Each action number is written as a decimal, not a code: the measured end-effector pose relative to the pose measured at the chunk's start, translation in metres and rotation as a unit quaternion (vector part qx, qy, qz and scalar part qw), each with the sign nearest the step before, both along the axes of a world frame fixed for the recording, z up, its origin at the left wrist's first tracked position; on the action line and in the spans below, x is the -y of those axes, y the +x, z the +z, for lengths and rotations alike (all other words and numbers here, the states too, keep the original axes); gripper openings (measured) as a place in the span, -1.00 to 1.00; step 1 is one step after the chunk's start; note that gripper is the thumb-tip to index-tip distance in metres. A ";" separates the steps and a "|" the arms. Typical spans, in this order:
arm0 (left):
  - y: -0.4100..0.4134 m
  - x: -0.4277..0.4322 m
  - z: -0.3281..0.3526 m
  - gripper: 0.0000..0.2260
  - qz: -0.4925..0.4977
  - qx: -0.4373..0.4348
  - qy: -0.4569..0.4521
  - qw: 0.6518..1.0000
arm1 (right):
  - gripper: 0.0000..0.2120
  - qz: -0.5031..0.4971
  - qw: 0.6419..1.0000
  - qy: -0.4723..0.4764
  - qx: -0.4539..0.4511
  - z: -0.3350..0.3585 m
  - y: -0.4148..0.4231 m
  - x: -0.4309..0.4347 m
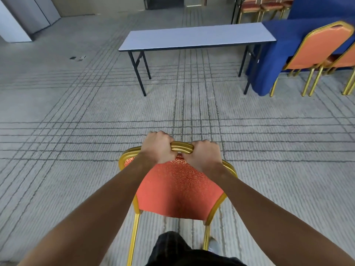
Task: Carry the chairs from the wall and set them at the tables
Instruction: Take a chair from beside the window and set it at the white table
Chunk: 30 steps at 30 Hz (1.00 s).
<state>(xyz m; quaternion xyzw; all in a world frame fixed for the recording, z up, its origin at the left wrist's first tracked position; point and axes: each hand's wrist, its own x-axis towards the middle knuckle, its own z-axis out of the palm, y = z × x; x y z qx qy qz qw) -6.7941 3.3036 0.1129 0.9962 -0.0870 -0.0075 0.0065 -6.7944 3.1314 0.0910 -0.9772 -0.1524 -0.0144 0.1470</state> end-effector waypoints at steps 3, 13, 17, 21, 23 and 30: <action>0.066 0.010 0.006 -0.79 -0.015 -0.004 0.013 1.000 | -0.60 -0.012 1.000 0.002 -0.007 0.008 0.055 0.010; 0.284 0.026 -0.003 -0.82 -0.044 0.028 0.001 0.999 | -0.71 0.000 0.998 -0.060 0.011 0.012 0.283 0.033; 0.372 0.020 -0.006 -0.79 -0.057 0.014 -0.022 0.998 | -0.70 -0.014 0.996 -0.085 -0.007 0.011 0.366 0.024; 0.445 0.023 -0.008 -0.79 -0.087 0.019 -0.029 0.996 | -0.69 -0.039 0.995 -0.087 -0.002 0.013 0.429 0.029; 0.482 0.030 -0.005 -0.79 -0.099 0.020 -0.027 0.994 | -0.66 -0.056 0.995 -0.086 0.009 0.017 0.463 0.037; 0.609 0.056 0.001 -0.80 -0.130 0.029 -0.017 0.991 | -0.63 -0.072 0.992 -0.103 0.025 0.019 0.585 0.066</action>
